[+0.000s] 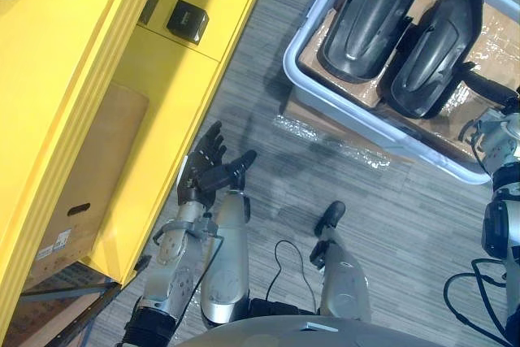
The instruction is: Walk over and take three plastic housings, then place them on the shelf
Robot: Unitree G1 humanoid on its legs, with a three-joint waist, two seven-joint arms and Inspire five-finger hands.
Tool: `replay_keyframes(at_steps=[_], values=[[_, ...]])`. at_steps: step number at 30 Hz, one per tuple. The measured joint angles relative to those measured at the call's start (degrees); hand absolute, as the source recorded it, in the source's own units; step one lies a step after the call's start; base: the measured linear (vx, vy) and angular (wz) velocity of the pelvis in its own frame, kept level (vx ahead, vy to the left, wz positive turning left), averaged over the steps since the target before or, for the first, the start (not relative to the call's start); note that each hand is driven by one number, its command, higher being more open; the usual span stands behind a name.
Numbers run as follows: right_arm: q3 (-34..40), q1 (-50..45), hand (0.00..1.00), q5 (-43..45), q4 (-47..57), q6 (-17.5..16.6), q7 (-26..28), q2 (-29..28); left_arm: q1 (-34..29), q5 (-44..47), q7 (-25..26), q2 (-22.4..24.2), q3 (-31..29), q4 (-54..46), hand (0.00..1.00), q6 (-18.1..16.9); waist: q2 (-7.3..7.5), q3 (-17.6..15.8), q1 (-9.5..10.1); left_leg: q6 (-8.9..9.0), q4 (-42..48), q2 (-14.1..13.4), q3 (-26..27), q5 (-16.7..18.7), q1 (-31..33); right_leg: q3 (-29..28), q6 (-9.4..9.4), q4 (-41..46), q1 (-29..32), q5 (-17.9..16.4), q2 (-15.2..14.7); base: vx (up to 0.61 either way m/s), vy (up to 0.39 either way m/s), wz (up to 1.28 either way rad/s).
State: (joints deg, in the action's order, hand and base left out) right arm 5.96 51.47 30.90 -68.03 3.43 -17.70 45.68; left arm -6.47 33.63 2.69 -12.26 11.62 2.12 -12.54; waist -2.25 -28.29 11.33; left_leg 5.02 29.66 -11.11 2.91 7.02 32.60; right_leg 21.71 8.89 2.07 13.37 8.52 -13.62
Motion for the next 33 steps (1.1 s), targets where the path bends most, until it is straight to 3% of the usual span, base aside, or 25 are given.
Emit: replay_keyframes(at_steps=[11,19,22,29,33], values=[[0.9,2.0,0.00,-3.0,-3.7,5.4,2.2,1.6,2.1,0.0,3.0,0.6,2.9,0.6,1.00,0.0,-0.63,0.0,-0.41,0.51,-3.4,-0.4,1.0,-2.5,-2.0,-0.1,-0.45,0.9,0.8,-0.3,0.2,-0.03,-0.022,-0.04],[1.7,1.9,0.00,-12.8,-4.3,5.9,-0.7,1.0,1.1,0.0,1.1,1.0,3.9,0.4,1.00,-0.1,-1.95,0.2,-0.36,0.94,-9.2,0.5,0.5,-5.7,-7.1,1.3,-1.04,2.9,-1.6,-2.5,-0.6,-0.02,-0.023,0.10],[1.1,1.3,0.00,-16.9,-3.4,6.4,-3.8,0.7,-1.7,0.1,-1.1,0.9,3.2,-4.0,1.00,-0.1,-1.96,0.2,-0.45,1.26,-12.5,0.7,0.5,-7.3,-10.0,1.7,-1.14,2.9,-3.1,-2.9,-0.7,-0.01,-0.038,0.07],[0.1,-6.3,0.00,-26.4,13.8,9.6,-8.0,0.7,-4.7,0.0,-4.5,0.0,-1.4,-13.1,1.00,0.0,-1.84,0.5,-2.29,2.12,-20.1,0.8,1.0,-10.1,-19.2,2.3,-1.08,2.7,-9.0,-4.3,-0.5,0.01,-0.020,0.03],[0.3,-11.7,0.00,-30.2,21.3,12.7,-8.2,-2.3,-5.0,0.0,-6.0,0.0,-3.6,-15.0,1.00,1.1,-0.46,4.8,-2.55,2.38,-24.7,0.8,2.1,-11.7,-22.9,2.3,-1.03,1.0,-11.0,-4.4,-0.1,0.05,-0.031,-0.05]])
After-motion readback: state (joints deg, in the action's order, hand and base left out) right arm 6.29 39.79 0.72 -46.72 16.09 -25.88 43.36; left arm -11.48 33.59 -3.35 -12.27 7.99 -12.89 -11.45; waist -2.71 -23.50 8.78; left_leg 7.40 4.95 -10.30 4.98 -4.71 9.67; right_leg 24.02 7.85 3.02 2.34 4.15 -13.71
